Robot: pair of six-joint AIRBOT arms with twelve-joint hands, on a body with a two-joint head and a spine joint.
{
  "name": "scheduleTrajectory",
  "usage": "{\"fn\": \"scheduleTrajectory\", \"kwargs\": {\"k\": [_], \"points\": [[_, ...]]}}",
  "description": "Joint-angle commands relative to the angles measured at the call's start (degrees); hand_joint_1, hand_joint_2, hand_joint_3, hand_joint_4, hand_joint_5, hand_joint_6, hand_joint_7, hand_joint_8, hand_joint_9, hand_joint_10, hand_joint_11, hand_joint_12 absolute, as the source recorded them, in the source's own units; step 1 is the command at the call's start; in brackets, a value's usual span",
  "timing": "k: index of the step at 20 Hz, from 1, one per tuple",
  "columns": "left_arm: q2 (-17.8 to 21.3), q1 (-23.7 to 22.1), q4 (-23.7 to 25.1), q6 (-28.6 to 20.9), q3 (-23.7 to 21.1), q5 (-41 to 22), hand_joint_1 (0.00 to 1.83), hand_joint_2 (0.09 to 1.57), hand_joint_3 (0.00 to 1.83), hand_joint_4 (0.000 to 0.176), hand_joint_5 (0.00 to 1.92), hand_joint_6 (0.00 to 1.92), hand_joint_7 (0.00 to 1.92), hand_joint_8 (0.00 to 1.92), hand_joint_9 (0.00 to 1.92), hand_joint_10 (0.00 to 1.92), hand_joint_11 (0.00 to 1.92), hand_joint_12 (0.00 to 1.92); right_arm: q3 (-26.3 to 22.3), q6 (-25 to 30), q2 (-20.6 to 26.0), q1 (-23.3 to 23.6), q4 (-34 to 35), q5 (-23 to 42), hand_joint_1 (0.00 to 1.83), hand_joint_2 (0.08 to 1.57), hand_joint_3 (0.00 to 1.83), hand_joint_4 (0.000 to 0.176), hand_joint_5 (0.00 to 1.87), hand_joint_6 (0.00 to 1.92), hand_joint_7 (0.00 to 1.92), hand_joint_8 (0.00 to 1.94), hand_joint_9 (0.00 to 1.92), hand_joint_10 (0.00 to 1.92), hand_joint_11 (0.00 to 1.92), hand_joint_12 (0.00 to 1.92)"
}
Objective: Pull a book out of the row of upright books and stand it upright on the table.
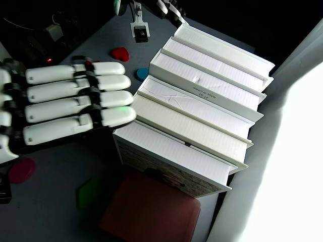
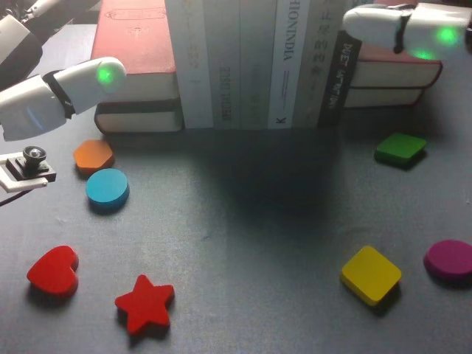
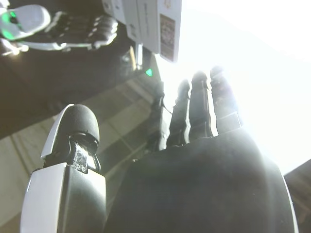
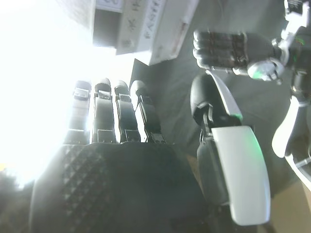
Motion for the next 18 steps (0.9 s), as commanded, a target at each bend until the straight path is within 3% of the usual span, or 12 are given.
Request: {"fn": "scheduleTrajectory", "kwargs": {"k": [1,5,7,8,10,12,14,15,16,17,18], "points": [[0.1,-0.5,-1.6,-0.4,-0.1,-6.9,0.36,1.31,0.00,0.054,0.13,0.00,0.00,0.00,0.00,0.00,0.00,0.00,0.5,-0.4,-0.4,1.5,1.3,4.2,0.41,1.35,0.00,0.000,0.09,0.02,0.00,0.00,0.00,0.00,0.00,0.00],[0.1,-0.3,-1.8,-0.4,-0.1,-7.1,0.34,1.33,0.00,0.042,0.15,0.00,0.00,0.00,0.00,0.00,0.00,0.00,1.7,-2.4,-2.2,3.9,1.1,0.4,0.37,1.37,0.01,0.000,0.13,0.03,0.00,0.00,0.00,0.00,0.00,0.00],[0.1,-0.3,-1.8,-0.5,-0.1,-7.1,0.32,1.33,0.00,0.048,0.15,0.01,0.00,0.00,0.00,0.00,0.00,0.00,2.2,-2.6,-2.8,4.6,0.6,-1.0,0.39,1.35,0.00,0.000,0.20,0.05,0.00,0.00,0.00,0.00,0.00,0.00],[0.0,-0.3,-1.7,-0.6,0.0,-7.1,0.34,1.33,0.00,0.028,0.17,0.01,0.01,0.00,0.00,0.00,0.00,0.00,2.5,-2.7,-3.2,5.0,0.3,-1.9,0.34,1.34,0.00,0.000,0.30,0.09,0.00,0.00,0.00,0.00,0.00,0.00],[-0.1,-0.3,-1.6,-0.7,0.0,-7.1,0.33,1.33,0.00,0.042,0.16,0.00,0.01,0.00,0.00,0.00,0.00,0.00,2.9,-2.7,-3.7,5.2,0.0,-3.0,0.28,1.35,0.00,0.000,0.45,0.14,0.00,0.00,0.00,0.00,0.00,0.00],[-0.1,-0.3,-1.6,-0.8,0.0,-7.1,0.31,1.33,0.00,0.045,0.16,0.00,0.01,0.00,0.00,0.00,0.00,0.00,2.9,-2.7,-3.9,5.2,-0.6,-3.3,0.27,1.37,0.01,0.000,0.61,0.20,0.01,0.00,0.00,0.00,0.00,0.00],[-0.1,-0.3,-1.7,-0.8,0.0,-7.2,0.33,1.33,0.00,0.048,0.15,0.00,0.01,0.00,0.00,0.00,0.00,0.00,2.6,-2.7,-3.9,5.2,-0.7,-3.3,0.31,1.39,0.00,0.000,0.68,0.52,0.10,0.00,0.00,0.00,0.00,0.00],[-0.1,-0.2,-1.8,-0.9,0.0,-7.4,0.34,1.33,0.00,0.047,0.15,0.00,0.01,0.00,0.00,0.00,0.00,0.00,2.3,-2.7,-3.9,5.2,-0.7,-3.0,0.62,1.38,0.02,0.135,0.54,1.43,0.10,0.00,0.00,0.00,0.00,0.00],[-0.1,0.0,-1.9,-1.1,0.0,-7.4,0.34,1.33,0.00,0.048,0.16,0.00,0.01,0.00,0.00,0.00,0.00,0.00,1.6,-2.7,-3.9,5.2,-0.7,-2.1,0.71,1.37,0.01,0.168,0.54,1.60,0.13,0.01,0.00,0.00,0.00,0.00],[-0.1,0.0,-1.9,-1.1,0.0,-7.4,0.36,1.32,0.00,0.049,0.16,0.00,0.02,0.00,0.00,0.00,0.00,0.00,0.8,-2.7,-3.6,5.2,-0.7,-1.1,0.72,1.38,0.01,0.156,0.52,1.66,0.13,0.01,0.00,0.00,0.00,0.00],[-0.1,0.1,-2.0,-1.1,0.0,-7.5,0.36,1.32,0.00,0.049,0.17,0.01,0.01,0.00,0.00,0.00,0.00,0.00,-0.1,-2.7,-2.9,4.9,-0.9,-0.3,0.75,1.38,0.00,0.133,0.53,1.66,0.13,0.01,0.00,0.00,0.00,0.00]]}}
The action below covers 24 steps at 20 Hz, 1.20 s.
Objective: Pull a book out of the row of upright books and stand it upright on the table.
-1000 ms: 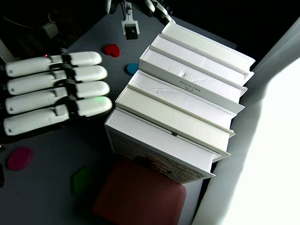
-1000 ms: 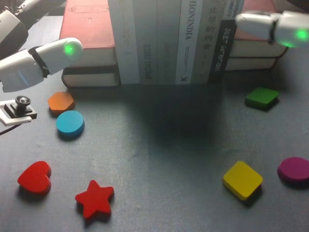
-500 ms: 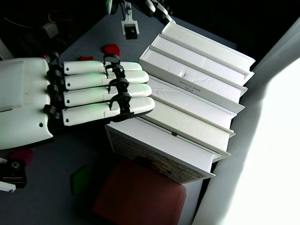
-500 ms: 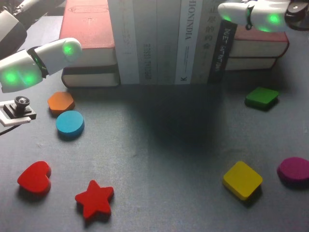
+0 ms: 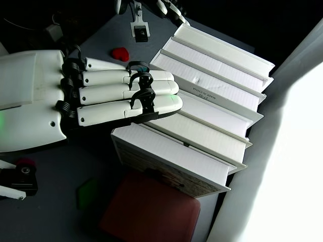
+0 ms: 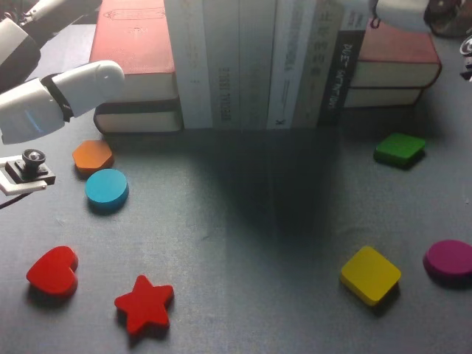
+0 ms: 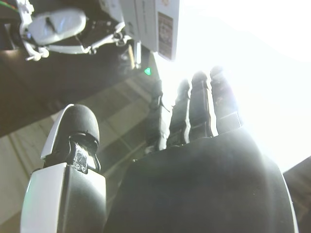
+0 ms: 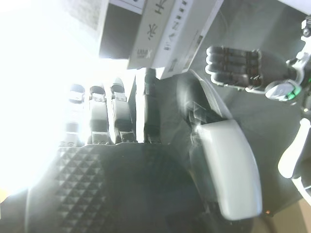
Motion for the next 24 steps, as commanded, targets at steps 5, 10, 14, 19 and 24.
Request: {"fn": "scheduleTrajectory", "kwargs": {"k": [5,10,14,19,24], "points": [[0.2,0.4,-2.8,-0.6,-0.5,-8.8,0.30,1.31,0.00,0.059,0.15,0.00,0.00,0.00,0.00,0.00,0.00,0.00,-3.3,3.2,2.2,-2.3,-4.5,7.9,0.49,1.36,0.00,0.035,0.62,1.02,0.16,0.01,0.00,0.00,0.00,0.00],[0.3,0.8,-3.3,-0.5,-0.6,-9.0,0.30,1.32,0.00,0.050,0.13,0.00,0.00,0.00,0.00,0.00,0.00,0.00,-6.1,5.4,4.8,-7.4,-4.9,13.9,0.28,1.38,0.00,0.030,0.69,0.08,0.14,0.00,0.00,0.00,0.00,0.00],[0.3,1.2,-3.7,-0.5,-0.7,-9.3,0.33,1.31,0.00,0.059,0.13,0.00,0.00,0.00,0.00,0.00,0.00,0.00,-6.6,7.9,5.1,-9.3,-6.2,16.3,0.03,1.39,0.01,0.000,0.73,0.07,0.13,0.01,0.00,0.00,0.00,0.00],[0.3,1.2,-3.7,-0.5,-0.7,-9.4,0.30,1.31,0.00,0.069,0.13,0.00,0.00,0.00,0.00,0.00,0.00,0.00,-7.1,8.8,5.7,-10.4,-6.5,17.5,0.00,1.40,0.00,0.000,0.73,0.61,0.15,0.00,0.00,0.00,0.00,0.00],[0.3,1.4,-4.0,-0.5,-0.7,-9.4,0.32,1.30,0.00,0.066,0.14,0.00,0.00,0.00,0.00,0.00,0.00,0.00,-8.0,8.9,6.8,-11.3,-6.7,18.9,0.02,1.40,0.00,0.000,0.55,0.73,0.14,0.00,0.00,0.00,0.00,0.00]]}}
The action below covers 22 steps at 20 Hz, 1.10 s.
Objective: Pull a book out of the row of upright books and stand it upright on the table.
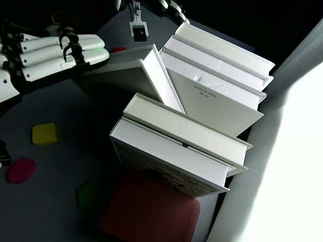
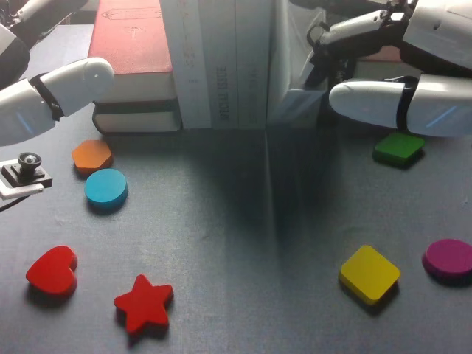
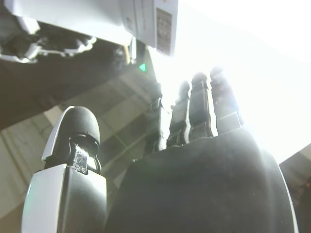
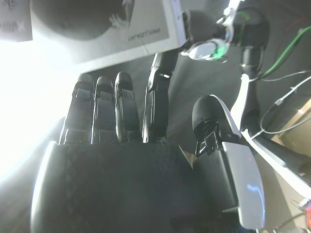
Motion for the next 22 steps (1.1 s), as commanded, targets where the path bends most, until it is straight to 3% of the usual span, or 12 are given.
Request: {"fn": "scheduleTrajectory", "kwargs": {"k": [1,4,6,7,8,9,13,14,15,18,21,22], "points": [[0.2,-0.3,-1.6,-0.4,-0.1,-7.0,0.33,1.31,0.00,0.060,0.14,0.00,0.00,0.00,0.00,0.00,0.00,0.00,0.1,-0.2,0.1,0.2,2.0,5.0,0.01,1.40,0.00,0.000,0.36,0.44,0.09,0.01,0.00,0.00,0.00,0.00],[0.2,-0.3,-1.6,-0.4,-0.1,-7.0,0.31,1.30,0.00,0.082,0.13,0.00,0.00,0.00,0.00,0.00,0.00,0.00,0.4,-0.2,0.1,0.8,2.0,5.1,0.12,1.39,0.00,0.008,0.07,0.03,0.00,0.00,0.00,0.00,0.00,0.00],[0.2,-0.2,-1.6,-0.4,-0.1,-7.0,0.28,1.30,0.00,0.089,0.11,0.00,0.00,0.00,0.00,0.00,0.00,0.00,0.4,-0.2,0.1,0.9,2.0,5.1,0.39,1.36,0.00,0.033,0.00,0.00,0.00,0.00,0.00,0.00,0.00,0.00],[0.2,-0.2,-1.7,-0.4,-0.1,-7.1,0.28,1.30,0.00,0.089,0.11,0.00,0.00,0.00,0.00,0.00,0.00,0.00,0.4,-0.3,0.1,0.9,2.0,5.1,0.48,1.33,0.00,0.062,0.00,0.00,0.00,0.00,0.00,0.00,0.00,0.00],[0.2,-0.1,-1.7,-0.4,-0.1,-7.1,0.28,1.31,0.00,0.085,0.11,0.00,0.00,0.00,0.00,0.00,0.00,0.00,0.4,-0.3,0.1,1.0,2.0,5.1,0.49,1.31,0.00,0.043,0.00,0.00,0.00,0.00,0.00,0.00,0.00,0.00],[0.2,-0.1,-1.7,-0.3,-0.1,-7.1,0.29,1.31,0.00,0.075,0.12,0.00,0.00,0.00,0.00,0.00,0.00,0.00,0.4,-0.3,0.4,1.1,1.8,5.1,0.48,1.29,0.00,0.063,0.00,0.00,0.00,0.00,0.00,0.00,0.00,0.00],[0.2,0.0,-1.8,-0.2,-0.1,-7.1,0.28,1.31,0.00,0.069,0.12,0.00,0.00,0.00,0.00,0.00,0.00,0.00,0.3,-1.5,1.8,2.1,1.3,2.4,0.64,1.19,0.00,0.077,0.00,0.00,0.00,0.00,0.00,0.00,0.00,0.00],[0.2,0.0,-1.8,-0.2,-0.1,-7.1,0.28,1.32,0.00,0.060,0.12,0.00,0.00,0.00,0.00,0.00,0.00,0.00,0.4,-1.8,2.1,3.0,0.2,0.6,0.77,1.18,0.00,0.039,0.00,0.00,0.00,0.00,0.00,0.00,0.00,0.00],[0.2,0.1,-1.9,-0.2,-0.1,-7.1,0.28,1.32,0.00,0.060,0.12,0.00,0.00,0.00,0.00,0.00,0.00,0.00,0.4,-1.8,2.2,4.2,-1.3,-1.2,0.77,1.18,0.00,0.039,0.00,0.00,0.00,0.00,0.00,0.00,0.00,0.00],[0.2,0.3,-2.0,-0.2,-0.1,-7.1,0.27,1.32,0.00,0.070,0.11,0.00,0.00,0.00,0.00,0.00,0.00,0.00,0.2,-1.8,2.1,10.6,-8.8,-9.3,1.03,1.13,0.00,0.008,0.00,0.00,0.00,0.00,0.00,0.00,0.00,0.00],[0.2,0.4,-2.1,-0.2,0.0,-7.1,0.30,1.31,0.00,0.059,0.13,0.01,0.00,0.00,0.00,0.00,0.00,0.00,-1.0,-1.7,1.2,19.1,-20.4,-19.9,1.12,1.06,0.00,0.068,0.00,0.00,0.00,0.00,0.00,0.00,0.00,0.00],[0.2,0.4,-2.1,-0.2,0.0,-7.1,0.29,1.31,0.00,0.067,0.12,0.00,0.00,0.00,0.00,0.00,0.00,0.00,-1.3,-1.7,1.2,20.0,-22.8,-21.9,1.15,1.05,0.00,0.088,0.00,0.00,0.00,0.00,0.00,0.00,0.00,0.00]]}}
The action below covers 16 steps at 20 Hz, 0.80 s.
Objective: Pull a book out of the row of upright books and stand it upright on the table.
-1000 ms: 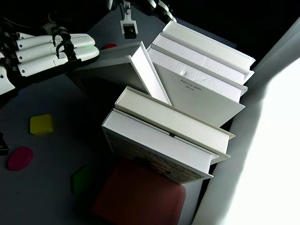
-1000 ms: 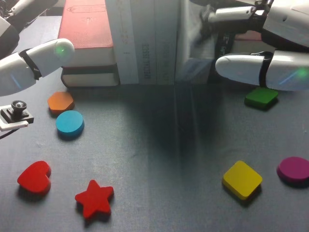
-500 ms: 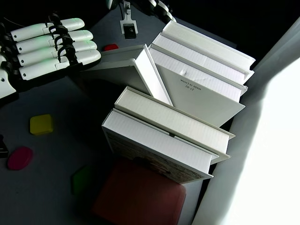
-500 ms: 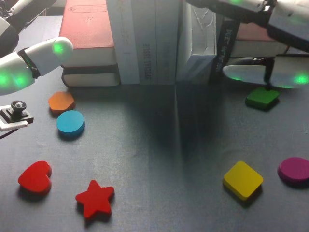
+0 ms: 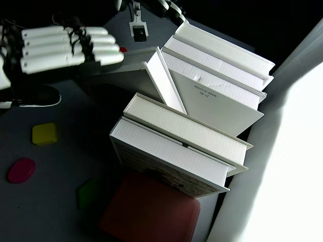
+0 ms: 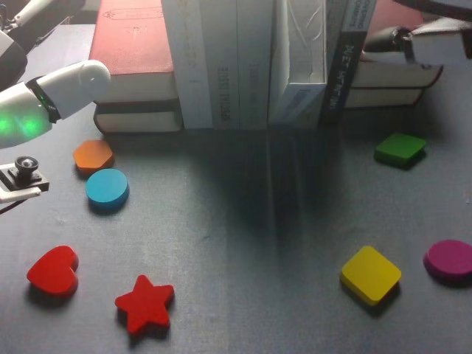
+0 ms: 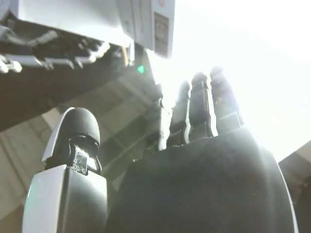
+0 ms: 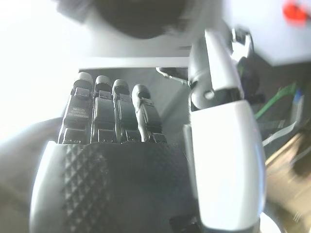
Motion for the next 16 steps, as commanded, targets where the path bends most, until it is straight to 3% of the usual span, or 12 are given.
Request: {"fn": "scheduleTrajectory", "kwargs": {"k": [1,2,3,6,8,9,11,12,13,14,15,16], "points": [[0.1,-0.3,-1.5,-0.3,0.0,-7.1,0.29,1.31,0.00,0.060,0.13,0.01,0.00,0.00,0.00,0.00,0.00,0.00,-0.4,-0.2,0.1,1.0,-0.8,0.4,1.15,1.05,0.00,0.118,0.00,0.00,0.00,0.00,0.00,0.00,0.00,0.00],[0.1,-0.3,-1.5,-0.3,0.0,-7.0,0.29,1.31,0.00,0.060,0.13,0.01,0.00,0.00,0.00,0.00,0.00,0.00,-0.8,0.1,0.1,1.9,-2.9,-0.8,1.15,1.05,0.00,0.118,0.00,0.00,0.00,0.00,0.00,0.00,0.00,0.00],[0.1,-0.3,-1.5,-0.3,0.1,-7.0,0.27,1.31,0.00,0.063,0.13,0.00,0.00,0.00,0.00,0.00,0.00,0.00,-1.3,0.5,0.1,2.6,-4.9,-1.6,1.13,1.06,0.00,0.077,0.00,0.00,0.00,0.00,0.00,0.00,0.00,0.00],[0.1,-0.3,-1.6,-0.3,0.1,-7.0,0.26,1.31,0.00,0.064,0.13,0.00,0.00,0.00,0.00,0.00,0.00,0.00,-3.0,4.6,0.1,5.5,-14.8,-4.6,1.13,1.06,0.00,0.071,0.00,0.00,0.00,0.00,0.00,0.00,0.00,0.00],[0.1,-0.3,-1.6,-0.3,0.1,-6.9,0.28,1.31,0.00,0.076,0.12,0.00,0.00,0.00,0.00,0.00,0.00,0.00,-3.6,11.2,0.1,6.8,-25.0,-6.1,1.12,1.07,0.00,0.084,0.00,0.00,0.00,0.00,0.00,0.00,0.00,0.00],[0.0,-0.3,-1.6,-0.3,0.2,-6.9,0.33,1.32,0.00,0.066,0.12,0.00,0.00,0.00,0.00,0.00,0.00,0.00,-3.6,17.0,0.1,7.7,-32.5,-6.3,1.09,1.06,0.00,0.049,0.00,0.00,0.00,0.00,0.00,0.00,0.00,0.00],[-0.1,-0.3,-1.6,-0.3,0.2,-6.8,0.31,1.31,0.00,0.063,0.12,0.00,0.00,0.00,0.00,0.00,0.00,0.00,-3.7,25.0,-0.2,9.2,-42.8,-6.3,1.11,1.06,0.00,0.080,0.00,0.00,0.00,0.00,0.00,0.00,0.00,0.00],[-0.1,-0.3,-1.6,-0.3,0.2,-6.8,0.31,1.31,0.00,0.064,0.13,0.00,0.00,0.00,0.00,0.00,0.00,0.00,-3.7,29.5,-0.5,10.1,-48.9,-6.3,1.07,1.08,0.00,0.050,0.00,0.00,0.00,0.00,0.00,0.00,0.00,0.00],[-0.1,-0.3,-1.6,-0.3,0.2,-6.8,0.31,1.31,0.00,0.064,0.13,0.00,0.00,0.00,0.00,0.00,0.00,0.00,-3.8,34.9,-0.9,11.0,-55.2,-6.2,1.07,1.08,0.00,0.042,0.00,0.00,0.00,0.00,0.00,0.00,0.00,0.00],[-0.2,-0.3,-1.6,-0.3,0.3,-6.7,0.31,1.31,0.00,0.064,0.13,0.00,0.00,0.00,0.00,0.00,0.00,0.00,-3.7,38.8,-1.4,11.4,-60.2,-6.1,1.07,1.08,0.00,0.042,0.00,0.00,0.00,0.00,0.00,0.00,0.00,0.00],[-0.3,-0.3,-1.6,-0.3,0.4,-6.7,0.32,1.32,0.00,0.056,0.13,0.00,0.00,0.00,0.00,0.00,0.00,0.00,-3.6,42.0,-2.0,11.5,-64.3,-6.1,1.17,1.08,0.00,0.070,0.00,0.00,0.00,0.00,0.00,0.00,0.00,0.00],[-0.3,-0.3,-1.6,-0.3,0.4,-6.7,0.32,1.32,0.00,0.059,0.13,0.00,0.00,0.00,0.00,0.00,0.00,0.00,-3.3,44.5,-2.7,11.5,-67.3,-6.1,1.23,1.07,0.00,0.059,0.00,0.00,0.00,0.00,0.00,0.00,0.00,0.00]]}}
